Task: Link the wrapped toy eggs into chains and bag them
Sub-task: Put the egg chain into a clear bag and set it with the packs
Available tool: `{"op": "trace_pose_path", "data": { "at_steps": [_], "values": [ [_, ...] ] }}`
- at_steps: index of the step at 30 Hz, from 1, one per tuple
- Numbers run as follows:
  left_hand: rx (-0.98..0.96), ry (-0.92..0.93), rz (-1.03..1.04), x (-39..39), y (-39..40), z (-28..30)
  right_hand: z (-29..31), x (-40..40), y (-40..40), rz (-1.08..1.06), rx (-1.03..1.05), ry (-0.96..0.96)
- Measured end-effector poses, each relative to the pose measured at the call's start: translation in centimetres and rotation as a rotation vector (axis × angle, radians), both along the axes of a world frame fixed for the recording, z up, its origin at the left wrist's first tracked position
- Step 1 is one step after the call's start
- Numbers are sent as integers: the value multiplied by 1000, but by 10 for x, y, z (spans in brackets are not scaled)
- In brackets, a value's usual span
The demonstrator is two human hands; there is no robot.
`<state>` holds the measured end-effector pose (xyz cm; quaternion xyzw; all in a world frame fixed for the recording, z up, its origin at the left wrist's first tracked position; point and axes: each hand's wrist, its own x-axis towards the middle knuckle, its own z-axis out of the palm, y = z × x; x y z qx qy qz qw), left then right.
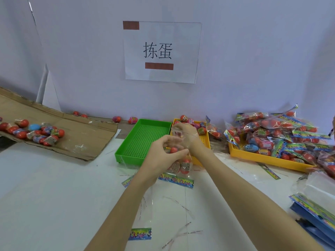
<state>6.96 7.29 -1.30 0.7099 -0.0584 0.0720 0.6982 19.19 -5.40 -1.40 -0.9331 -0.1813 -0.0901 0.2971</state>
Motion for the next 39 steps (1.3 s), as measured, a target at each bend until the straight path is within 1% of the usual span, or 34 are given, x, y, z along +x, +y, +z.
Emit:
{"op": "trace_pose_path", "data": {
  "at_steps": [2,5,8,10,13,16,19,21,23,27,30,34,39],
  "values": [
    [6,0,-2,0,0,0,9,-6,-4,-48,165,-51],
    [-3,2,-1,-1,-1,1,25,-21,-21,-117,433,-37],
    [18,-6,5,-2,-1,1,36,-43,-46,-160,610,-14],
    [39,-4,3,-2,-3,1,40,-64,-61,-145,662,-51],
    [91,-28,-11,-3,-8,2,39,-99,-74,-41,619,-202],
    [142,-95,-38,-7,-14,3,29,-130,-77,42,551,-350],
    [161,-160,-55,-11,-24,3,23,-141,-76,99,394,-448],
    [181,-185,-58,-12,-27,3,23,-143,-79,115,290,-432],
    [199,-196,-56,-12,-27,2,25,-143,-83,132,254,-381],
    [190,-204,-84,-13,-25,0,25,-144,-89,194,229,-290],
    [199,-229,-86,-13,-27,-1,24,-142,-91,153,246,-239],
    [230,-255,-73,-14,-28,0,24,-142,-93,141,275,-221],
    [230,-259,-66,-17,-31,1,21,-142,-92,167,184,-211]
  ]
}}
